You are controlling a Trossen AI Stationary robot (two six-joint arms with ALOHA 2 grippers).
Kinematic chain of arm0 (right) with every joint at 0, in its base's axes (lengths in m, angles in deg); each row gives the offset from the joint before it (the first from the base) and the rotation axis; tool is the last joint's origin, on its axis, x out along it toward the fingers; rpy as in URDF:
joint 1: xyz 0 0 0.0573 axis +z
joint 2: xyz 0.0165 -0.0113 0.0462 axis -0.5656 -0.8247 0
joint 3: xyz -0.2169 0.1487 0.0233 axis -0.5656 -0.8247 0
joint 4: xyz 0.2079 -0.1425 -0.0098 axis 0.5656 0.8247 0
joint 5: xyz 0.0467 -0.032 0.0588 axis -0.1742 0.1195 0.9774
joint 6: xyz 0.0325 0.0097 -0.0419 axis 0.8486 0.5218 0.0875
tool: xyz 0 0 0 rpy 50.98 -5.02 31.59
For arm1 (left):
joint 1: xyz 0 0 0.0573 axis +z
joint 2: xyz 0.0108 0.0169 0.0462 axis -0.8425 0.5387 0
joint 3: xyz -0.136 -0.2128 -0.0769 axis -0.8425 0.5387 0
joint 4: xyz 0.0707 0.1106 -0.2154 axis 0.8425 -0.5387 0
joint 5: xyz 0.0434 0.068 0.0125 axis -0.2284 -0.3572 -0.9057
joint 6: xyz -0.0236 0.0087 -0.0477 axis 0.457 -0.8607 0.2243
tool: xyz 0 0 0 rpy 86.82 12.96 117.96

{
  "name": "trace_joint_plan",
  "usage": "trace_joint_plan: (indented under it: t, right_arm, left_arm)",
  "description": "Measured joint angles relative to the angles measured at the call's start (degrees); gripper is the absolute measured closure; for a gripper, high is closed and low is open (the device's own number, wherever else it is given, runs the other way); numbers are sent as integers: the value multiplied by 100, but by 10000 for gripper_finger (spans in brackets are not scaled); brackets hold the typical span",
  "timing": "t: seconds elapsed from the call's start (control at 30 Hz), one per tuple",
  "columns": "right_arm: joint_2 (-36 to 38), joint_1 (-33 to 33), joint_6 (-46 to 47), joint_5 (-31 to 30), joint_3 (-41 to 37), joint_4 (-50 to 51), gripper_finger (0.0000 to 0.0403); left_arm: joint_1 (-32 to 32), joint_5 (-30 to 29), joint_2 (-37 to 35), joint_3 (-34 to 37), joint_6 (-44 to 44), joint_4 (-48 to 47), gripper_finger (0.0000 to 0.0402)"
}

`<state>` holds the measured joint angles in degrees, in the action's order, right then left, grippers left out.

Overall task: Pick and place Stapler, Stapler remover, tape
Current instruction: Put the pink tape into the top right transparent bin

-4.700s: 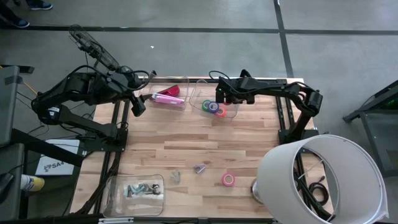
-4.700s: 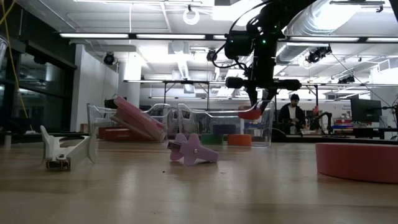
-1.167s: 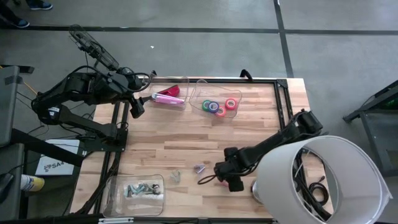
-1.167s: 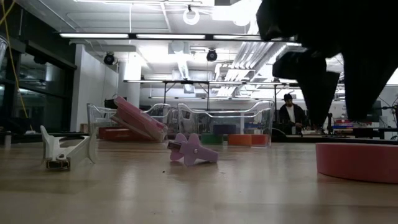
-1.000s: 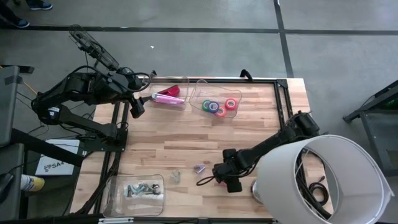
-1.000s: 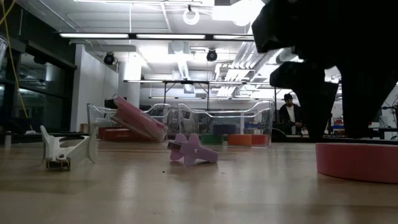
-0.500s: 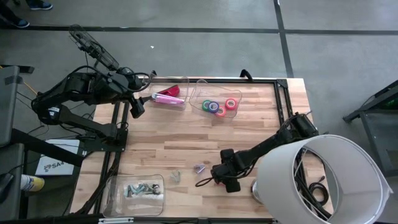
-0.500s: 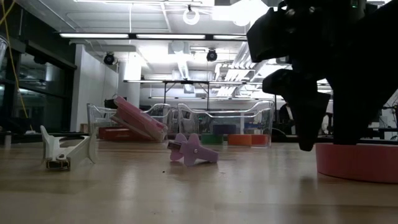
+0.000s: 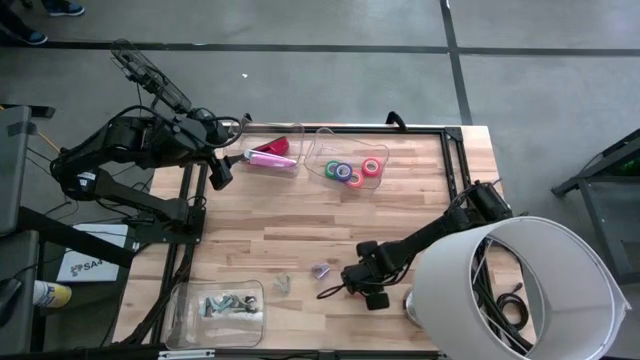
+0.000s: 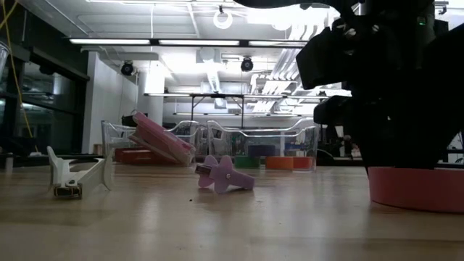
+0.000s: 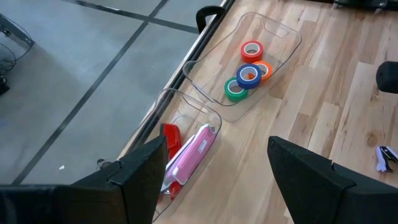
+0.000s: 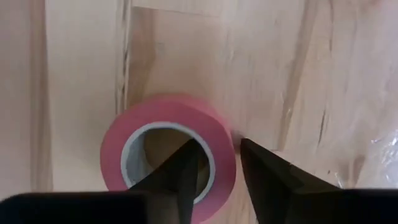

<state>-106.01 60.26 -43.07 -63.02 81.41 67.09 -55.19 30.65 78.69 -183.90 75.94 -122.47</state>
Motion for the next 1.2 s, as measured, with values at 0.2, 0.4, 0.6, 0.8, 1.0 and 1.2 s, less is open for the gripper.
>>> trace_joint_plan:
  t: [0.2, 0.4, 0.6, 0.8, 1.0, 1.2]
  right_arm:
    - [7, -104, 2, -96, 0, 17, 351]
    - [13, -371, 291, 160, -4, 45, 370]
    - [13, -757, 806, -46, -4, -21, 368]
    - [13, -1286, 1304, -299, -4, -172, 368]
    - [13, -1782, 1353, -569, 266, -505, 368]
    - [13, -2339, 1309, -1060, 896, -579, 367]
  left_arm:
    - [1, 0, -2, 0, 0, -1, 128]
    - [1, 0, 0, 0, 0, -1, 128]
    - [2, 0, 0, 0, 0, 0, 128]
    - [0, 0, -2, 0, 0, 0, 128]
    - [1, 0, -1, 0, 2, -1, 128]
    - [0, 0, -2, 0, 4, 0, 128]
